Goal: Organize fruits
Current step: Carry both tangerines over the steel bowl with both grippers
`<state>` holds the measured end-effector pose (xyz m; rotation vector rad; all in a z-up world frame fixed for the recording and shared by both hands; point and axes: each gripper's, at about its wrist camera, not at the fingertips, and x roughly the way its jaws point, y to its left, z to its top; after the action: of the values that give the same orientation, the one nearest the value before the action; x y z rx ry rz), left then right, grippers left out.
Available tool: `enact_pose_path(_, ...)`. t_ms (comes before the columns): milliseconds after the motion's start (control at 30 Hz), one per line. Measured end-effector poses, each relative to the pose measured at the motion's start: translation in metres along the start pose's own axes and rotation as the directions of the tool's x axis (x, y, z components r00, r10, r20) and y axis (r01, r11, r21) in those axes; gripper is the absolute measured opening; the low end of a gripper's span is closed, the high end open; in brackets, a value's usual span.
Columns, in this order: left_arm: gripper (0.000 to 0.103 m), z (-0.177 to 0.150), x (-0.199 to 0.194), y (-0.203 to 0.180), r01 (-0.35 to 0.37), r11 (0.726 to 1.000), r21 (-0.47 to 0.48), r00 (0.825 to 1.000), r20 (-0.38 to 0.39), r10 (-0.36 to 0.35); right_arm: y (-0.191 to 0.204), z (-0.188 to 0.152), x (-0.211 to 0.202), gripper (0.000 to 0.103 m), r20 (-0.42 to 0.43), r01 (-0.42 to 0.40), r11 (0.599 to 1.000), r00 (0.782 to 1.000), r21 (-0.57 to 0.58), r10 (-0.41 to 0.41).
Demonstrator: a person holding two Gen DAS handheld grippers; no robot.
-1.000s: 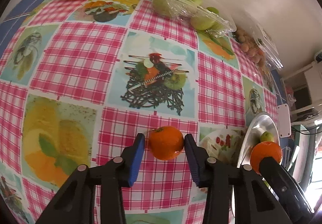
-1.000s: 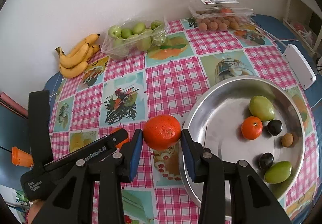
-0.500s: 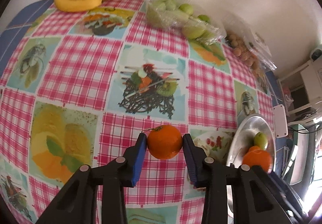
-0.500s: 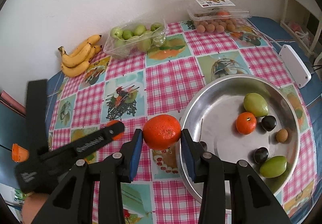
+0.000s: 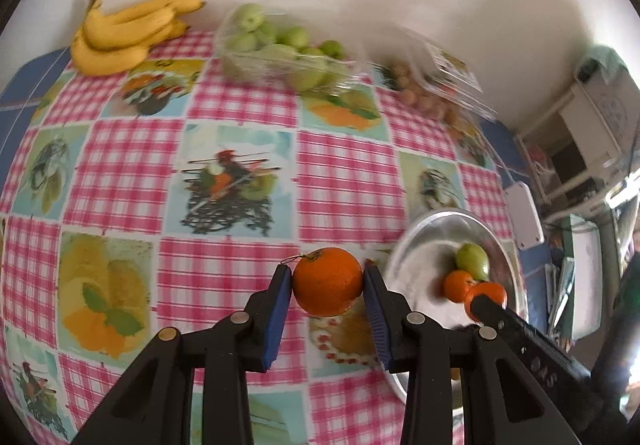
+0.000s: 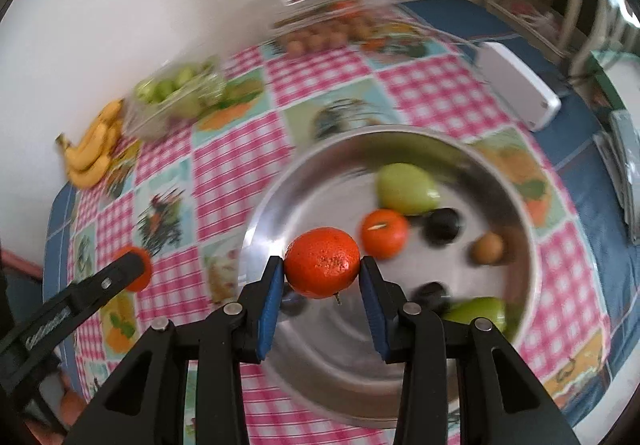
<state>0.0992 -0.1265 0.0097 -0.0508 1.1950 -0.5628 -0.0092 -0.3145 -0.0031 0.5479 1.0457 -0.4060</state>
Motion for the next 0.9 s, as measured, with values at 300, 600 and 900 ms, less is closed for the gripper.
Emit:
enact_pose_path(300, 0.039, -0.016, 0.0, -0.05, 0.033, 0.991, 0.132, 0.999, -0.021, -0.031, -0.049, 0.009, -0.011, 0.04, 0.015, 0.019, 0.993, 1.0, 0.115, -0.02)
enact_pose_path(600, 0.039, -0.046, 0.025, -0.092, 0.019, 0.963, 0.269, 0.996, -0.088, 0.005, -0.061, 0.009, -0.015, 0.04, 0.012, 0.015, 0.991, 1.0, 0.13, -0.017)
enact_pose_path(900, 0.039, -0.059, 0.043, -0.1, -0.022, 0.952, 0.304, 0.991, -0.122, 0.061, -0.042, 0.004, -0.008, 0.041, -0.023, -0.003, 0.997, 1.0, 0.072, 0.005)
